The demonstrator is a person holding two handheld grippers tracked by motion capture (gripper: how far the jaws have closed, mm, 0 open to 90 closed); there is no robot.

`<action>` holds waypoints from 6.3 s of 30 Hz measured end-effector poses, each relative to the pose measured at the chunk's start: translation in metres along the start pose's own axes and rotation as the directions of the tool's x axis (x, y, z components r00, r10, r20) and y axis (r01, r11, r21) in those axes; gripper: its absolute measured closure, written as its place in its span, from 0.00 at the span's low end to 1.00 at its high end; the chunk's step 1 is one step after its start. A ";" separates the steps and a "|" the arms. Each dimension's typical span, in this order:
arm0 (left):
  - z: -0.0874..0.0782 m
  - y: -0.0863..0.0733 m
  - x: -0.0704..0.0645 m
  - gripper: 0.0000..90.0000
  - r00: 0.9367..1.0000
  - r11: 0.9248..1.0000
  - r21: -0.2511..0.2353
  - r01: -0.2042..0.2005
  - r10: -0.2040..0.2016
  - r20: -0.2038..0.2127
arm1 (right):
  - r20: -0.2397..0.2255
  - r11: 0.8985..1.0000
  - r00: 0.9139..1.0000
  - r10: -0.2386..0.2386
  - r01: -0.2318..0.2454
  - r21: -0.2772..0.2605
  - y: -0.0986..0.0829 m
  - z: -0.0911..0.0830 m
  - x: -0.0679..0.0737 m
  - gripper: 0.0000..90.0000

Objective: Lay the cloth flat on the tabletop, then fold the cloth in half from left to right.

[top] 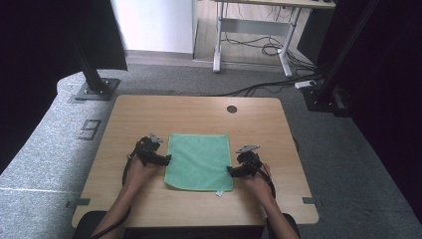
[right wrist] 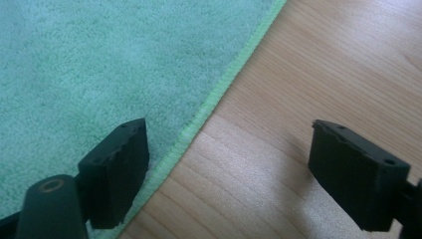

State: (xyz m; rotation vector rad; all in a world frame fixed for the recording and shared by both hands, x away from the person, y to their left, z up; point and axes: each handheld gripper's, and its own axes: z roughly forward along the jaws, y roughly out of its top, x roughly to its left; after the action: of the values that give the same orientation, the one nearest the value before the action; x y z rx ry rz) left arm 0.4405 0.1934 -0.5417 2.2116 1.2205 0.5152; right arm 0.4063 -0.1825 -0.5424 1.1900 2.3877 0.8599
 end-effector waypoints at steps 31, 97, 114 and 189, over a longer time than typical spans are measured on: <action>-0.004 0.016 0.004 0.07 0.998 0.999 0.027 -0.042 0.040 0.054 | -0.031 0.997 0.997 0.069 -0.070 -0.039 0.010 0.004 -0.018 0.17; -0.047 -0.058 -0.027 0.02 0.985 0.999 -0.016 -0.049 0.051 0.166 | -0.008 0.996 0.998 0.056 -0.057 -0.070 -0.051 -0.027 -0.004 0.00; -0.012 -0.015 -0.016 0.03 0.994 0.998 -0.028 -0.052 0.055 0.099 | -0.047 0.996 0.996 0.069 -0.072 -0.055 -0.031 -0.021 0.019 0.00; 0.001 0.011 0.024 0.05 0.997 0.993 -0.100 0.068 -0.064 0.039 | 0.052 0.987 0.990 0.130 -0.125 -0.097 -0.048 -0.021 -0.028 0.00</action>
State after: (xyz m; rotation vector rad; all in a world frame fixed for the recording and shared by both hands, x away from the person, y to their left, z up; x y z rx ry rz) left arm 0.4604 0.2091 -0.5335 2.0800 1.2179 0.4975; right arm 0.3829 -0.2354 -0.5567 1.3241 2.2195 0.9515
